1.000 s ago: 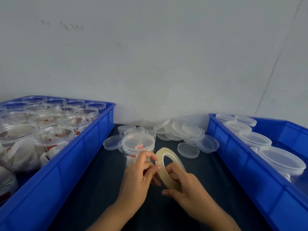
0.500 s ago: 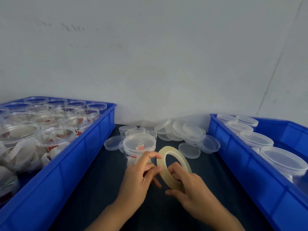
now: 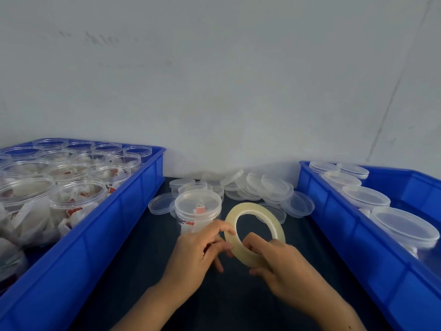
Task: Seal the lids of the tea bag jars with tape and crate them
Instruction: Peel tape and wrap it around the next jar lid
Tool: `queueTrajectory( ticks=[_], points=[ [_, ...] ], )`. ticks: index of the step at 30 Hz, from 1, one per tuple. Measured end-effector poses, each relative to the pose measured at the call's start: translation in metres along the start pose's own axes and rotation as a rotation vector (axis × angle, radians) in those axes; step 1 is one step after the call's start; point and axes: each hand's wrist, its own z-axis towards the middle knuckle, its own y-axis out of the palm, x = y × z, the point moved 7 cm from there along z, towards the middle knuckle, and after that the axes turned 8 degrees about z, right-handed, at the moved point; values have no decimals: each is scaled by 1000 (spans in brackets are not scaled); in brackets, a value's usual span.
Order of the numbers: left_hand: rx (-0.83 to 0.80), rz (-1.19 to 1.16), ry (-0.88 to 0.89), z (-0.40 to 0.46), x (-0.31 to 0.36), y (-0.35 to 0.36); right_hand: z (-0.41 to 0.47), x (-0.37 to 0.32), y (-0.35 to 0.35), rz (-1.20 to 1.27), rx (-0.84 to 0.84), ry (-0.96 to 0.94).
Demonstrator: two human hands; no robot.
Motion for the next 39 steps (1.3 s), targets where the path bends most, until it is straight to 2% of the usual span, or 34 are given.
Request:
queueTrajectory(
  ticks=[7,14,20,26,29,35,39],
  points=[
    [-35,100,42,2,-1,3,1,-2,1,-81,-34,-8],
    [-27,215,3,-1,0,10,2,15,0,143,-4,123],
    [37,48,-85,1,4,6,1,30,-9,266,126,243],
    [132,-2,-97,3,9,-8,3,24,-3,387,142,192],
    [157,75,-23,4,16,-13,4,21,-3,411,140,200],
    [104,399,208,6,34,-19,5,21,-2,306,147,246],
    [97,350,191,7,30,-27,4,15,-8,422,212,192]
  ],
)
